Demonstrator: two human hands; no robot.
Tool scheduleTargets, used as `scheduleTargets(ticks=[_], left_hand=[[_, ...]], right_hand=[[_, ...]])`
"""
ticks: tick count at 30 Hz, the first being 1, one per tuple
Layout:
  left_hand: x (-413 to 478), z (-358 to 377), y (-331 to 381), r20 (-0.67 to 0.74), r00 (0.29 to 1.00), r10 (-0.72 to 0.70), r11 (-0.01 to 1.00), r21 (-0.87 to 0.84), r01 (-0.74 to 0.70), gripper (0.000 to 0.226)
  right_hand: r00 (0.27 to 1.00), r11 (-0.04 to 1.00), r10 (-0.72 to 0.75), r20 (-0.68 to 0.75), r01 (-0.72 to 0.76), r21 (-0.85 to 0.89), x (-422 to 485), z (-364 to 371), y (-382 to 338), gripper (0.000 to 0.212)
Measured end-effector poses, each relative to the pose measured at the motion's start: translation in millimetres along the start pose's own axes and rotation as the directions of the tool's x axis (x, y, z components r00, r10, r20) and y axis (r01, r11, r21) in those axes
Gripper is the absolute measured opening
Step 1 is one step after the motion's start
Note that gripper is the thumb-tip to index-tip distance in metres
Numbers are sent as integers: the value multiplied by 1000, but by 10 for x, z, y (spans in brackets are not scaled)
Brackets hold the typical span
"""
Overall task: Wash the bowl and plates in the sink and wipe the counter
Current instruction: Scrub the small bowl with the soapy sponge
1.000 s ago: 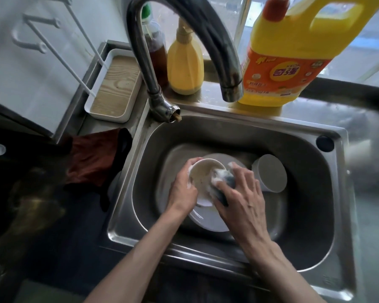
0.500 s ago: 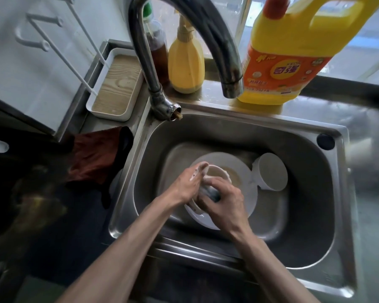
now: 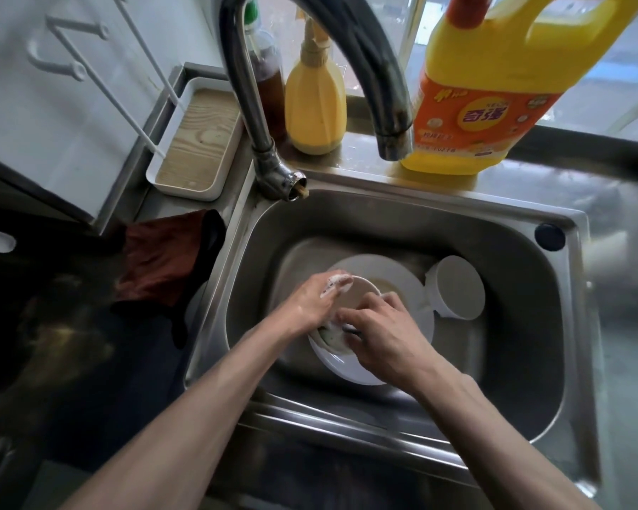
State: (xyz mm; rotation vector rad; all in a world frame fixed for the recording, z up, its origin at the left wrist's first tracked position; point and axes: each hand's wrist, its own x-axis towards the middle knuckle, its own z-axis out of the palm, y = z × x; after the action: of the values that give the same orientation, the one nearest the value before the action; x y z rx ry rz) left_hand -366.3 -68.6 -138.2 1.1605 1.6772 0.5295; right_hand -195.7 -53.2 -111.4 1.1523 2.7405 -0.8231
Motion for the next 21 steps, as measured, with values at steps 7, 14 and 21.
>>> scheduleTargets(ticks=[7, 14, 21], left_hand=[[17, 49, 136, -30, 999, -18, 991, 134, 22, 30], [-61, 144, 83, -50, 999, 17, 998, -55, -20, 26], [23, 238, 40, -163, 984, -78, 993, -96, 63, 15]], right_hand=[[963, 947, 86, -256, -159, -279, 28, 244, 21, 27], [828, 976, 203, -523, -216, 36, 12, 367, 102, 25], [894, 963, 252, -371, -192, 191, -63, 439, 5, 25]])
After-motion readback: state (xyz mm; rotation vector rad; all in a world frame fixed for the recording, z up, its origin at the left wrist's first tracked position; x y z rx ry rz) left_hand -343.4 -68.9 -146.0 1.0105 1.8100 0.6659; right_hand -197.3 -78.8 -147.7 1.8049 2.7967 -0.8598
